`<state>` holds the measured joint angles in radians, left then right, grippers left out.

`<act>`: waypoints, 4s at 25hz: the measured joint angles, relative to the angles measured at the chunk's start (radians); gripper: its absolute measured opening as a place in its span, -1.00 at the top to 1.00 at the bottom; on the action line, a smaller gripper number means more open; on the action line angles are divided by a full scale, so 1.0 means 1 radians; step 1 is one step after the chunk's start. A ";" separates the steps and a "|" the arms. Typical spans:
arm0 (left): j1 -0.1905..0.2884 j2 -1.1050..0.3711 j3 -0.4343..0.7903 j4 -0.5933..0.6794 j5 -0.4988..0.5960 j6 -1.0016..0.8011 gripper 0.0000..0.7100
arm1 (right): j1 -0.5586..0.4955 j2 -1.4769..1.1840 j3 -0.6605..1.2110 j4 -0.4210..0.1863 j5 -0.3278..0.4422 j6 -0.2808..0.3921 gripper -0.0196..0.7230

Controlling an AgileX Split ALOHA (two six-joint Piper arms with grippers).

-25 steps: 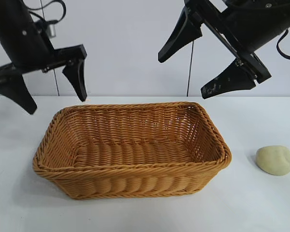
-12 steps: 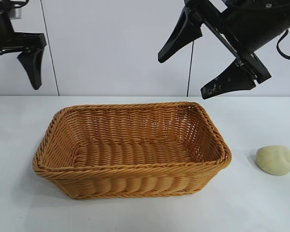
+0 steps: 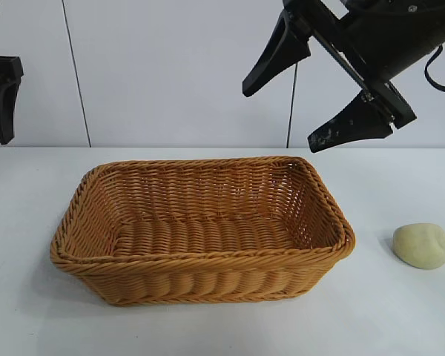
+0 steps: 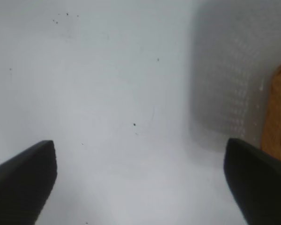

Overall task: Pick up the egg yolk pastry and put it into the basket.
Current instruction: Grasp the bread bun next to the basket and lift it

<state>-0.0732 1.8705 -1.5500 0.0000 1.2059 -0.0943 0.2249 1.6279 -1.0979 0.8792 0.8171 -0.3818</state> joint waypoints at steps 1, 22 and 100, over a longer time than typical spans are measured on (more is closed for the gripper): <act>0.000 -0.031 0.014 0.000 0.000 0.001 -0.96 | 0.000 0.000 0.000 0.000 0.000 0.000 -0.92; 0.000 -1.046 0.843 0.000 -0.001 0.008 -0.96 | 0.000 0.000 0.000 0.000 0.021 0.000 -0.92; 0.072 -1.876 1.047 -0.006 -0.132 0.008 -0.96 | -0.213 0.387 -0.131 -0.778 0.032 0.416 0.61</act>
<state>-0.0013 -0.0054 -0.5030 -0.0057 1.0736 -0.0864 0.0121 2.0147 -1.2284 0.1010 0.8487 0.0338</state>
